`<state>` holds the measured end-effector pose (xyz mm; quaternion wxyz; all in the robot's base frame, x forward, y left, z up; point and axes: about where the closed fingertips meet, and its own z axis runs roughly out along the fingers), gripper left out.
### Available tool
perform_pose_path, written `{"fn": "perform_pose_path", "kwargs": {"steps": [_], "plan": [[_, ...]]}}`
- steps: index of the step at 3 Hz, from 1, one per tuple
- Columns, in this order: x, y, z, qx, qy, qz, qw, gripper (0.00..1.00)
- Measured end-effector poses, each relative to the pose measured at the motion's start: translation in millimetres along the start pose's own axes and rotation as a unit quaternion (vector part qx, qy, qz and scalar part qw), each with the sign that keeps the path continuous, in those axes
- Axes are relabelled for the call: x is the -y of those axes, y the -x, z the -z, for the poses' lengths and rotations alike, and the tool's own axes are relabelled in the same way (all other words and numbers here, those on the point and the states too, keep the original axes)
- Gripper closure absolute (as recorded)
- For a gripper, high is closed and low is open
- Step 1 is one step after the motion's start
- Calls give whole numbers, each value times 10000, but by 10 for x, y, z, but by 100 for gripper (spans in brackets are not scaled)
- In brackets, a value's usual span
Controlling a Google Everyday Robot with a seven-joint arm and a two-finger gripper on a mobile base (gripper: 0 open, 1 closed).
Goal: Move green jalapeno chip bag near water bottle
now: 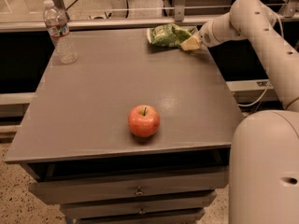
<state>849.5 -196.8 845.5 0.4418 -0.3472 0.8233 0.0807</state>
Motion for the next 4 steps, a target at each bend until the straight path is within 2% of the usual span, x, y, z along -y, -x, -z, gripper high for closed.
{"fn": "perform_pose_path", "kwargs": {"steps": [1, 2, 3, 4], "plan": [[0, 1, 0, 0, 0, 1, 10000, 100], [-116, 215, 191, 129, -3, 277, 9995, 100], [-692, 914, 909, 471, -163, 1370, 9893, 100], [-850, 1077, 1119, 506, -177, 1505, 9871, 100]]}}
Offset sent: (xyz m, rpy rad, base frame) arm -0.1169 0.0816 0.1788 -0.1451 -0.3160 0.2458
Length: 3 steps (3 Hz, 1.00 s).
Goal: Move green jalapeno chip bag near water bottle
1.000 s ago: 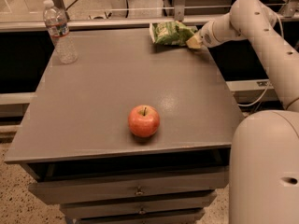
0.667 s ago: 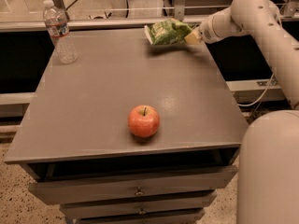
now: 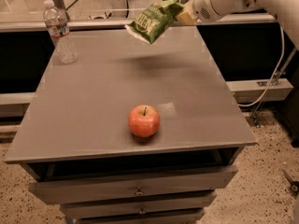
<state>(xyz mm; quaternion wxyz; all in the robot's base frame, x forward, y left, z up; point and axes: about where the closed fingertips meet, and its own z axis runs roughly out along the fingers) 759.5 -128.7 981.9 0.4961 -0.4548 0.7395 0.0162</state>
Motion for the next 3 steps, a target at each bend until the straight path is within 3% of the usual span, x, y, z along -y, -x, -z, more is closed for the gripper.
{"fn": "perform_pose_path", "kwargs": {"steps": [1, 3], "plan": [[-65, -23, -32, -68, 40, 21, 10000, 100], [-206, 53, -757, -533, -347, -354, 9973, 100]]}}
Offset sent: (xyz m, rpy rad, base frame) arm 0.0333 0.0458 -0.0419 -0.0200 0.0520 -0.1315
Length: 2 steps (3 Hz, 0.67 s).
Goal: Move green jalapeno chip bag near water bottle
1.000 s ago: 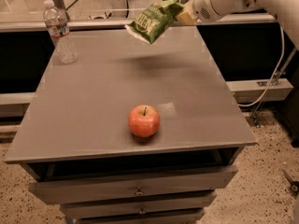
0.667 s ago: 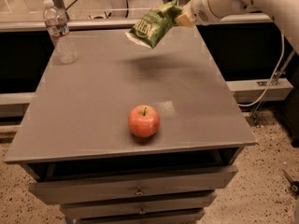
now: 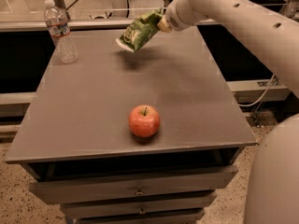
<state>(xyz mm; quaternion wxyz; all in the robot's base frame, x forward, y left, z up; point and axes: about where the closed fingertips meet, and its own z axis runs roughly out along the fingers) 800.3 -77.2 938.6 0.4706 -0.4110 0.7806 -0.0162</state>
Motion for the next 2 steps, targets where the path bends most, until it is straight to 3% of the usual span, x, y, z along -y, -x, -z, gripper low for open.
{"fn": "perform_pose_path", "kwargs": {"steps": [2], "plan": [[-271, 369, -489, -34, -302, -635, 9975, 100]]}}
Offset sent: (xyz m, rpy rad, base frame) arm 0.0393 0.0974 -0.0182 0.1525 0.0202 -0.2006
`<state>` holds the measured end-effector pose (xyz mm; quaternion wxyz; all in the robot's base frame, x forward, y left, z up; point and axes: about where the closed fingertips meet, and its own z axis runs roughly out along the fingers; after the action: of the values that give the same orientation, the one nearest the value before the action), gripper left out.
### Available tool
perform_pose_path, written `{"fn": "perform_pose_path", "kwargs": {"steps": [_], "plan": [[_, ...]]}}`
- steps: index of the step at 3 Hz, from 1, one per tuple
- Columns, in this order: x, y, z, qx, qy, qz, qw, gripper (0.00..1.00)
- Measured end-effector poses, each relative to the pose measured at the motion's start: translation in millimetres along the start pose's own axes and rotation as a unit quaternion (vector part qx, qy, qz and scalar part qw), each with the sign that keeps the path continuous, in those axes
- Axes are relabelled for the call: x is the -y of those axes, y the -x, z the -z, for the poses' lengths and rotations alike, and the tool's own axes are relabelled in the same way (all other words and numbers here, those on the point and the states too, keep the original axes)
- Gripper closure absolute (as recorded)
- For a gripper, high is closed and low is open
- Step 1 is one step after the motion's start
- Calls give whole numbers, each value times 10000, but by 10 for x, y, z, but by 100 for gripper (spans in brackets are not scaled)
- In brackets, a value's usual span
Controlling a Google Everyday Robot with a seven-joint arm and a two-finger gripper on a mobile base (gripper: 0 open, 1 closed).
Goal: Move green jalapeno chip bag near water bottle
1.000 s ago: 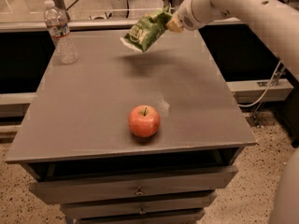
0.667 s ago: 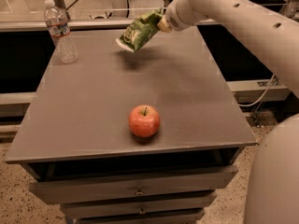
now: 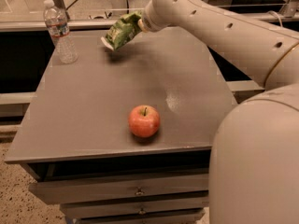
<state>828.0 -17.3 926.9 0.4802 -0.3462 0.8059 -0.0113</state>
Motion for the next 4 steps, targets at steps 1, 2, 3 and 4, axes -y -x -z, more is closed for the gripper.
{"fn": "perform_pose_path", "kwargs": {"steps": [1, 2, 3, 4], "plan": [[-270, 153, -186, 49, -12, -334, 9994, 100], [-504, 207, -278, 88, 87, -490, 9987, 100], [-730, 188, -352, 93, 192, -634, 9978, 100], [-836, 161, -380, 80, 247, -704, 9972, 100]]}}
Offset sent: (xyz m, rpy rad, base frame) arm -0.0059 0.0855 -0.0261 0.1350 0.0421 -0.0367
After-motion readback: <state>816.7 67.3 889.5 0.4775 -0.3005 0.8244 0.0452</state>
